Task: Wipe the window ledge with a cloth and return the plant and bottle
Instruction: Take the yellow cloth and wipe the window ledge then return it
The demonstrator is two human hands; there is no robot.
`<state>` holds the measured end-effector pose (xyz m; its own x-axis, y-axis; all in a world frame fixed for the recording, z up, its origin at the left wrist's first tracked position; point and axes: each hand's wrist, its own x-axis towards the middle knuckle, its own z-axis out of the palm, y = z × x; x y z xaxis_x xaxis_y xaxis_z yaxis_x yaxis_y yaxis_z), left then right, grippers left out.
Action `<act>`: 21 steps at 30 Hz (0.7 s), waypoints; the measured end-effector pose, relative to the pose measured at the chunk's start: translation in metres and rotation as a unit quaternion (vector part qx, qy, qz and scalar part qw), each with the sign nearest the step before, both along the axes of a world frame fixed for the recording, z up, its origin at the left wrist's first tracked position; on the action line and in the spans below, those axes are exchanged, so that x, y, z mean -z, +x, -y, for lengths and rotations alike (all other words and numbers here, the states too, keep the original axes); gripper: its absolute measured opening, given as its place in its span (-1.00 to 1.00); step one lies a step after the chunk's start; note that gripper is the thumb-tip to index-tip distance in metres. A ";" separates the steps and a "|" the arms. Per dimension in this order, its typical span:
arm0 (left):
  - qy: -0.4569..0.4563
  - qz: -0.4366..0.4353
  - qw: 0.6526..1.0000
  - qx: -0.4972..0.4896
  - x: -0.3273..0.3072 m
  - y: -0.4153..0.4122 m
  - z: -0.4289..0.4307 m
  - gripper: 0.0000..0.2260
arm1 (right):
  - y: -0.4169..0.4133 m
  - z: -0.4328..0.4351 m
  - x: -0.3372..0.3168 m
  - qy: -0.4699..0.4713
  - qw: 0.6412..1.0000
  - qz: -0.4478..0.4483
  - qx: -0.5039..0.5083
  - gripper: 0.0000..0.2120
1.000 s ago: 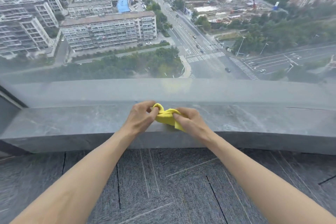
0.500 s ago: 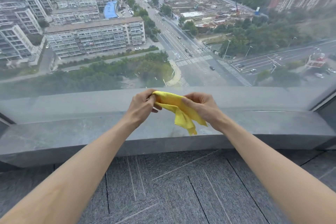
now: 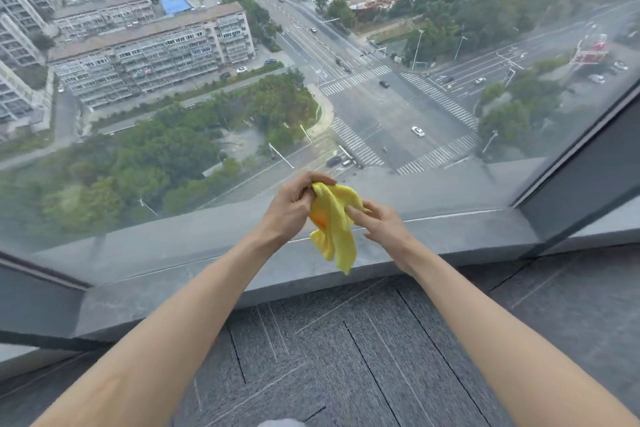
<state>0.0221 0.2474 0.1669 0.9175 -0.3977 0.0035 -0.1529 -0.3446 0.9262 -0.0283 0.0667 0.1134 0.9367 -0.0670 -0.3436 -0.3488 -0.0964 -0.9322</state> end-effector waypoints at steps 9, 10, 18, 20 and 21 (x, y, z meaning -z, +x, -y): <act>0.039 0.080 0.991 0.098 -0.272 -0.053 0.072 -0.54 | -0.113 0.058 -0.284 0.021 0.975 0.035 0.220 -0.92; 0.033 0.110 0.988 0.104 -0.299 -0.062 0.082 -0.51 | -0.130 0.068 -0.320 -0.017 0.968 0.058 0.244 -0.90; -0.027 0.060 0.973 0.221 -0.436 -0.126 0.222 -0.53 | -0.253 0.178 -0.506 -0.258 0.897 0.094 0.346 -0.90; -0.057 0.033 0.961 0.267 -0.464 -0.148 0.273 -0.55 | -0.284 0.216 -0.530 -0.286 0.877 0.092 0.374 -0.88; -0.065 0.020 0.956 0.286 -0.475 -0.161 0.299 -0.56 | -0.300 0.237 -0.538 -0.283 0.872 0.094 0.389 -0.87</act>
